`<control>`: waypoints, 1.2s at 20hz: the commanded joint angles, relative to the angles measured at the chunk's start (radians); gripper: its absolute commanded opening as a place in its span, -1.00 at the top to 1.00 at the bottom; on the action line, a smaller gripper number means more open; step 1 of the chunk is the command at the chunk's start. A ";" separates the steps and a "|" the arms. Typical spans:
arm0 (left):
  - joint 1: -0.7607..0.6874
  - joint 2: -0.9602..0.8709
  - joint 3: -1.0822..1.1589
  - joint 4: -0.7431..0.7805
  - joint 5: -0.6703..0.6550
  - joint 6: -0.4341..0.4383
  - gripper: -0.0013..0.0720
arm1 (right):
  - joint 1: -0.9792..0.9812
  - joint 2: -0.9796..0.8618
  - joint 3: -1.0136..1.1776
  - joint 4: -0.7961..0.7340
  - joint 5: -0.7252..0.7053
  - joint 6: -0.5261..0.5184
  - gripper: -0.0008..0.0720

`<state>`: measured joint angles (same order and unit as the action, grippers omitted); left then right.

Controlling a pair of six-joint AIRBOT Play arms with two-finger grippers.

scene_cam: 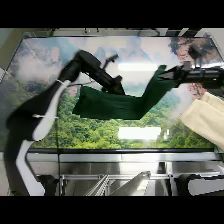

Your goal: Fold the shirts.

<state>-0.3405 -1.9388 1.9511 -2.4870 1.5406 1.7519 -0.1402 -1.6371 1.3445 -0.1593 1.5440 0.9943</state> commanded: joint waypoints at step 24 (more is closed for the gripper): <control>0.575 1.122 -1.010 0.154 -0.040 0.163 0.91 | 0.215 -0.094 0.101 -0.445 -0.294 0.296 -0.17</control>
<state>0.2314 -0.8249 0.9440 -2.3100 1.4895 1.9129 0.1921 -1.8202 1.5452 -0.3214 1.2331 1.1419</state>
